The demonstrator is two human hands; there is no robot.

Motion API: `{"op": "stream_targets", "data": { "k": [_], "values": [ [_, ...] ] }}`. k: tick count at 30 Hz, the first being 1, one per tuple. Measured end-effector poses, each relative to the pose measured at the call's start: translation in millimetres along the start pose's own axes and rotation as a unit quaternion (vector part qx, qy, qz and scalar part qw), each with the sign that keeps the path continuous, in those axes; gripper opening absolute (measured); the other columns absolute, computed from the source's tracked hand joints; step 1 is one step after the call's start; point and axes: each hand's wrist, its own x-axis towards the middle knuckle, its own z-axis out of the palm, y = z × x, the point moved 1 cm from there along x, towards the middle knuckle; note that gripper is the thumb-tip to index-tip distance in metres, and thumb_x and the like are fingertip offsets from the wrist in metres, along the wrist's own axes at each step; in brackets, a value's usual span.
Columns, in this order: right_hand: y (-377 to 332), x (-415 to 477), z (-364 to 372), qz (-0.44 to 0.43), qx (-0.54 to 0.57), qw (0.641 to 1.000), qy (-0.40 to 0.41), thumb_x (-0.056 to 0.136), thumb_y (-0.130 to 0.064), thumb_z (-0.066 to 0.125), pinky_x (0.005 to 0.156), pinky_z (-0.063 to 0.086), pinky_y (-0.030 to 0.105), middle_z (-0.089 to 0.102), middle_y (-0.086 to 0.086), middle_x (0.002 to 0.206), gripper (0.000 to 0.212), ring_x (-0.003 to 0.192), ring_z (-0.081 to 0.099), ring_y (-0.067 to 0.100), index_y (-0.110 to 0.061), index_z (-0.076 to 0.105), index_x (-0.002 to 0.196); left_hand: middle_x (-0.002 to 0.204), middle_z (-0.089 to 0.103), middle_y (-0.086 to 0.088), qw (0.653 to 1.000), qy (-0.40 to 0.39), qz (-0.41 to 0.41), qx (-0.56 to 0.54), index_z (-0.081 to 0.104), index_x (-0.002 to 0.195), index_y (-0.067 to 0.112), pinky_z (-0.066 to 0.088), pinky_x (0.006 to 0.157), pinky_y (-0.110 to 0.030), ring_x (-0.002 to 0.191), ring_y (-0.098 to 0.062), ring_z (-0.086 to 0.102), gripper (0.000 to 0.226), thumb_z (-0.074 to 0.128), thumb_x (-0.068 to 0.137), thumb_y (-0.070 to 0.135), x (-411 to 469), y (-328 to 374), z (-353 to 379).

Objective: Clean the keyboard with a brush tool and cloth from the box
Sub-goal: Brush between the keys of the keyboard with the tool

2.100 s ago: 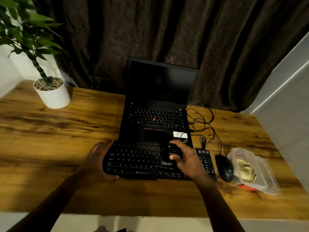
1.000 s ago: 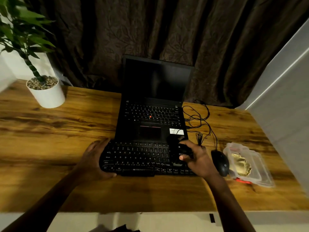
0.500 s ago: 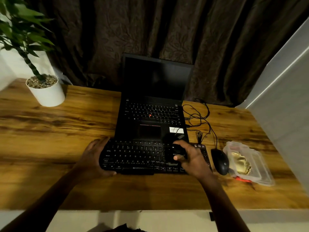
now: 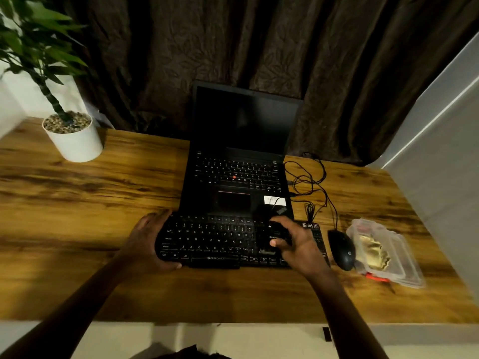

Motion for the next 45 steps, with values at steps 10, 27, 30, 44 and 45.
{"op": "stream_targets", "data": {
  "k": [10,27,30,44,45],
  "values": [
    [-22.4,5.0,15.7,-0.021,0.049,0.998,-0.026,0.09,-0.014,0.066,0.061,0.057,0.02,0.064,-0.005,0.109,0.048,0.089,0.066,0.008,-0.044,0.051,0.124,0.157,0.031,-0.001,1.0,-0.001,0.007,0.007,0.021,0.157,0.017,0.024,0.115,-0.035,0.143,-0.025,0.023,0.141,0.08,0.042,0.074,1.7,-0.8,0.5],
    [-22.5,11.0,25.3,-0.014,0.034,0.998,-0.045,0.09,-0.016,0.066,0.066,0.058,0.022,0.063,-0.004,0.113,0.05,0.092,0.066,0.008,-0.048,0.05,0.125,0.161,0.023,0.002,1.0,-0.004,-0.003,0.004,0.02,0.157,0.019,0.015,0.118,-0.035,0.147,-0.026,0.016,0.141,0.082,0.043,0.072,1.3,-3.3,0.9],
    [-18.2,12.0,22.5,0.002,-0.012,0.999,-0.047,0.09,-0.02,0.065,0.076,0.061,0.033,0.061,-0.005,0.113,0.054,0.097,0.064,0.01,-0.056,0.046,0.125,0.156,0.021,0.009,1.0,0.007,0.012,0.005,0.019,0.157,0.017,0.01,0.117,-0.029,0.146,-0.018,0.014,0.14,0.079,0.043,0.072,0.8,-2.2,1.8],
    [-34.7,13.3,34.9,-0.024,0.021,0.998,-0.05,0.092,-0.024,0.066,0.068,0.059,0.023,0.065,-0.006,0.106,0.042,0.092,0.066,0.007,-0.05,0.051,0.121,0.161,0.023,0.006,0.999,-0.008,-0.023,0.025,0.012,0.158,0.026,0.025,0.12,-0.044,0.148,-0.027,0.016,0.144,0.077,0.041,0.08,0.3,-7.3,5.0],
    [-33.8,12.0,34.0,-0.024,0.01,0.998,-0.051,0.092,-0.024,0.065,0.072,0.06,0.025,0.065,-0.007,0.106,0.042,0.093,0.066,0.007,-0.049,0.05,0.122,0.161,0.022,0.006,0.999,-0.009,-0.022,0.025,0.012,0.158,0.026,0.025,0.12,-0.044,0.148,-0.026,0.016,0.144,0.077,0.042,0.08,0.0,-8.0,5.0]
  ]
}}
